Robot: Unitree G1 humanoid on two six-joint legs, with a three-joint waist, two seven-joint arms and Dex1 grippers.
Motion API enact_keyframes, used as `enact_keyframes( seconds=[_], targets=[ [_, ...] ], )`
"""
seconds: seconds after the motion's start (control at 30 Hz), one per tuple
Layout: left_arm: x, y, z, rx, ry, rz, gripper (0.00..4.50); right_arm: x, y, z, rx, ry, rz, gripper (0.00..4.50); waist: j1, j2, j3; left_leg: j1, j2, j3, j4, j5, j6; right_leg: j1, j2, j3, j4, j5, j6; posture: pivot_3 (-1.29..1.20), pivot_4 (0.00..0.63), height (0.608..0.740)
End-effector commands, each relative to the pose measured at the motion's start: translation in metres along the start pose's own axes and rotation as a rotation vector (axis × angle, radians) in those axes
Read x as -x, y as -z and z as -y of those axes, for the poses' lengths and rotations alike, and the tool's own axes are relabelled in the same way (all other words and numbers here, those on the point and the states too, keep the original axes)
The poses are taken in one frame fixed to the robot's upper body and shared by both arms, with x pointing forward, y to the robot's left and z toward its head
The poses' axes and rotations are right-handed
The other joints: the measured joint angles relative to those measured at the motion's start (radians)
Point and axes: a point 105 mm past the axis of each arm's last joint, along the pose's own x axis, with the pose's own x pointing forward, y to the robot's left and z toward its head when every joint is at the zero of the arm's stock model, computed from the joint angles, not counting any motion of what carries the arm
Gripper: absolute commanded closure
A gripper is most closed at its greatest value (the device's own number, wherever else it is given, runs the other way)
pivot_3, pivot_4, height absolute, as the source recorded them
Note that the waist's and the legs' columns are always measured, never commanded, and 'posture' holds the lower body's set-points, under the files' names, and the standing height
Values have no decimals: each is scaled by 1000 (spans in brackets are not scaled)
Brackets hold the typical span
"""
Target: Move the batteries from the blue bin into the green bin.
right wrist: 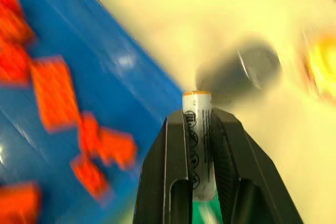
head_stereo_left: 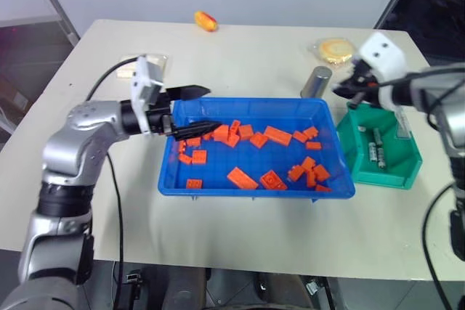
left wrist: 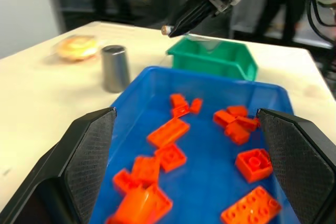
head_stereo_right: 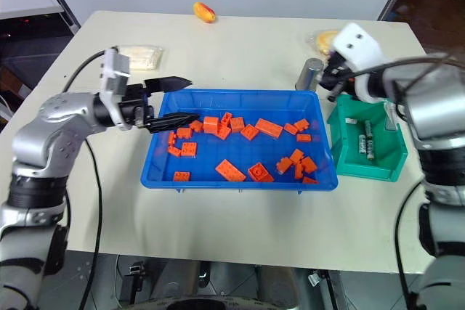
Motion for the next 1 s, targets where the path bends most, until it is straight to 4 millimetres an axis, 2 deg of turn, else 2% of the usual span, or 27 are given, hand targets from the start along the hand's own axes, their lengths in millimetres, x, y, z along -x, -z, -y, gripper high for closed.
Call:
enact_keyframes(
  seconds=[0.03, 0.2, 0.3, 0.47, 0.6, 0.73, 0.83, 1.0],
  targets=[
    [-9, -2, -6, -50, 32, 3, 0, 24, 1, 15, -5, 82, 22, 4469, -7, 0, 0, 0, 0, 0, 0, 0, 0, 0, 0, 0, 1, 0, 0, 0, 150, 740],
    [-15, 9, -13, -45, 21, -11, 0, 25, 31, 16, -22, 103, -55, 4469, -28, 1, 0, 1, 1, 0, 0, 0, 0, 0, 1, 1, 2, 0, 0, 0, 150, 740],
    [-13, 14, -15, -34, -2, -15, 0, 22, 42, 11, -44, 88, -70, 4469, -27, 1, 0, 2, 2, 0, 0, 0, 0, -1, 2, 1, 3, 0, 0, 0, 150, 740],
    [-2, 14, -16, -31, -66, -12, 0, 17, 48, 6, -73, 60, -63, 2042, -23, 1, 0, 1, 1, 0, 0, 0, 0, -1, 2, 2, 3, 0, 0, 0, 150, 740],
    [6, 12, -17, -32, -105, -16, 0, 13, 43, 12, -80, 81, -41, 88, -21, 1, 0, 1, 1, 0, 0, 0, 0, -1, 2, 2, 3, 0, 0, 0, 150, 740],
    [18, 4, -27, -32, -198, 19, 0, 12, 35, 29, -117, 147, 8, 88, -21, 1, 0, 1, 1, 0, 1, 0, 0, 0, 1, 2, 3, 0, 0, 0, 150, 740],
    [43, -1, -41, -58, -328, 15, 0, 21, 32, 57, -212, 250, 83, 88, -22, 1, 0, 1, 1, 0, 0, 0, 0, -1, 1, 1, 3, 0, 0, 0, 150, 740],
    [90, -4, -52, -97, -524, -32, 0, 42, 54, 98, -293, 428, 143, 88, -21, 1, 0, 1, 1, 0, -1, 0, 0, -1, 1, 1, 3, 0, 0, 0, 150, 740]
  ],
)
